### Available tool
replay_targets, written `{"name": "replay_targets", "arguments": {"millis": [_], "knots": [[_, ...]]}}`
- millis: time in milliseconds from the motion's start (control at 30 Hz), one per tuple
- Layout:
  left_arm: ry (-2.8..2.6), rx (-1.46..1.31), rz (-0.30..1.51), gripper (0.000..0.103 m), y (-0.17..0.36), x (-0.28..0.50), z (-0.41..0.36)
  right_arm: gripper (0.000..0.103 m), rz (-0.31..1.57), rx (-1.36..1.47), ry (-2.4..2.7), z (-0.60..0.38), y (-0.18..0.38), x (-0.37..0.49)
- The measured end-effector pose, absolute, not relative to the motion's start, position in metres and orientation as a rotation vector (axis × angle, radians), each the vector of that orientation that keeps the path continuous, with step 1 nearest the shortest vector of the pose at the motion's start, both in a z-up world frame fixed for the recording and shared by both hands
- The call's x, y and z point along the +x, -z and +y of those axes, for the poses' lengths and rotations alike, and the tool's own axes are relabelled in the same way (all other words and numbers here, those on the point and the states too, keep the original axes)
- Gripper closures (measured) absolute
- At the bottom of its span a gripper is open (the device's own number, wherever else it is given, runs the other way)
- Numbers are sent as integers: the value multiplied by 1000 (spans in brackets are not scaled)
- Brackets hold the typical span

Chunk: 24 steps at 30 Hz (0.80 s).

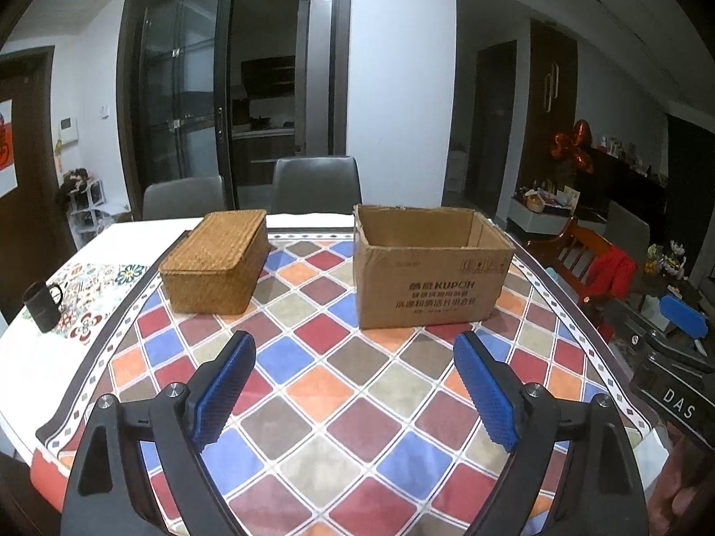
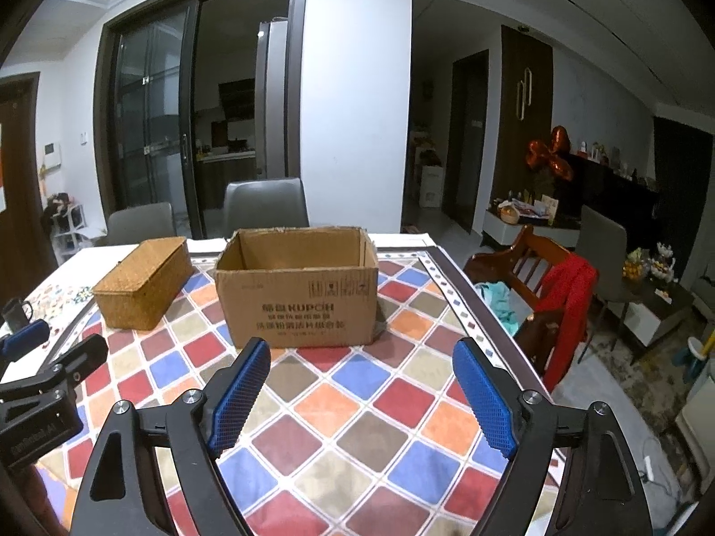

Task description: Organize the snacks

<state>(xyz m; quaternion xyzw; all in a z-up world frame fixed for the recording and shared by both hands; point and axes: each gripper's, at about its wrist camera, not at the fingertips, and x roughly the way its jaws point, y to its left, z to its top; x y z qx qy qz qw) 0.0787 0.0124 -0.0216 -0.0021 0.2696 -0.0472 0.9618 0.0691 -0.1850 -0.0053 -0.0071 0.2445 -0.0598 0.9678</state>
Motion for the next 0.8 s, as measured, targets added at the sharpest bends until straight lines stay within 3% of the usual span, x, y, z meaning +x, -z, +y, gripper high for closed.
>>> {"name": "replay_targets", "arguments": {"millis": [800], "knots": [[90,-14,594,12,51,18,24,18,524,52,180,-185,33,-2]]}}
